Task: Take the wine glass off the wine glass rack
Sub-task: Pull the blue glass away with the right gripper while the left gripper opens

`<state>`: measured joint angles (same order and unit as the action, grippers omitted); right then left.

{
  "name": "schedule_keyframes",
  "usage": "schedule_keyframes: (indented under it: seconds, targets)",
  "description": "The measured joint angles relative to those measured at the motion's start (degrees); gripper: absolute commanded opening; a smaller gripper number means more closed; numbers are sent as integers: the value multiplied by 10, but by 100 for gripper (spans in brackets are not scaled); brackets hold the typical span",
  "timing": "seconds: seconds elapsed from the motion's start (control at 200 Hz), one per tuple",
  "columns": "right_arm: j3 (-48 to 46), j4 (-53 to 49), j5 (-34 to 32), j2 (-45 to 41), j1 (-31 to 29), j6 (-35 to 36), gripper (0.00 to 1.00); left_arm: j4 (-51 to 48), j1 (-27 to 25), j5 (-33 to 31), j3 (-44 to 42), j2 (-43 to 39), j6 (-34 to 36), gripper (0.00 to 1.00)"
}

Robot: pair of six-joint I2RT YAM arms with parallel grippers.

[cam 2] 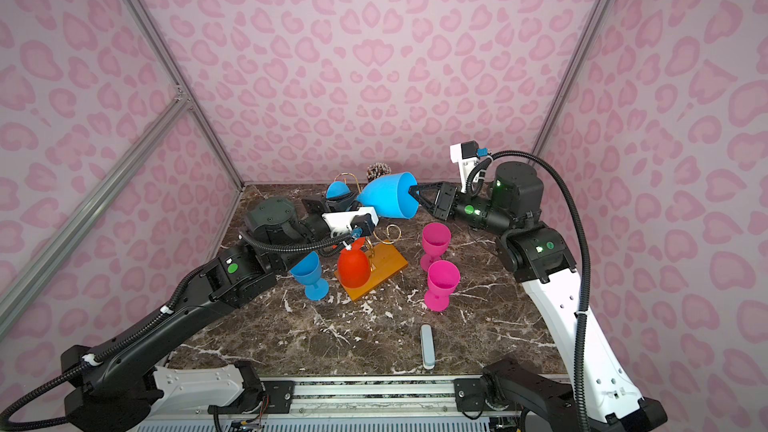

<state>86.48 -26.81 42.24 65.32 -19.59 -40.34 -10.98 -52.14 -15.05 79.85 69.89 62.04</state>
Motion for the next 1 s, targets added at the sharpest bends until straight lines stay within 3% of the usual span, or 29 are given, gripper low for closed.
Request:
schedule_keyframes:
  seconds: [0.145, 0.225, 0.305, 0.43, 0.535, 0.705, 0.865, 1.0]
  targets:
    - [-5, 3, 0, -5, 0, 0, 0, 0, -4, -4, 2, 2, 3, 3]
    - [-6, 3, 0, -8, -1, 0, 0, 1, -5, -5, 3, 2, 3, 5]
    - [-7, 3, 0, -10, -1, 0, 0, 3, -7, -5, 3, 2, 3, 20]
    - [-16, 12, -2, -17, 0, -6, 0, 7, -8, -3, 2, 1, 5, 55]
    - [-31, 10, -9, -23, 0, -7, 0, 7, -8, -3, 0, -2, -1, 71]
    - [-17, 10, -17, -29, 10, -1, 0, 8, -8, -3, -1, -23, -31, 75]
    - [43, 18, -37, -24, 67, 22, 0, 13, -8, -1, -3, -54, -87, 78]
    - [80, -6, -109, -27, 85, 76, 0, 22, -8, -1, -17, -89, -144, 79]
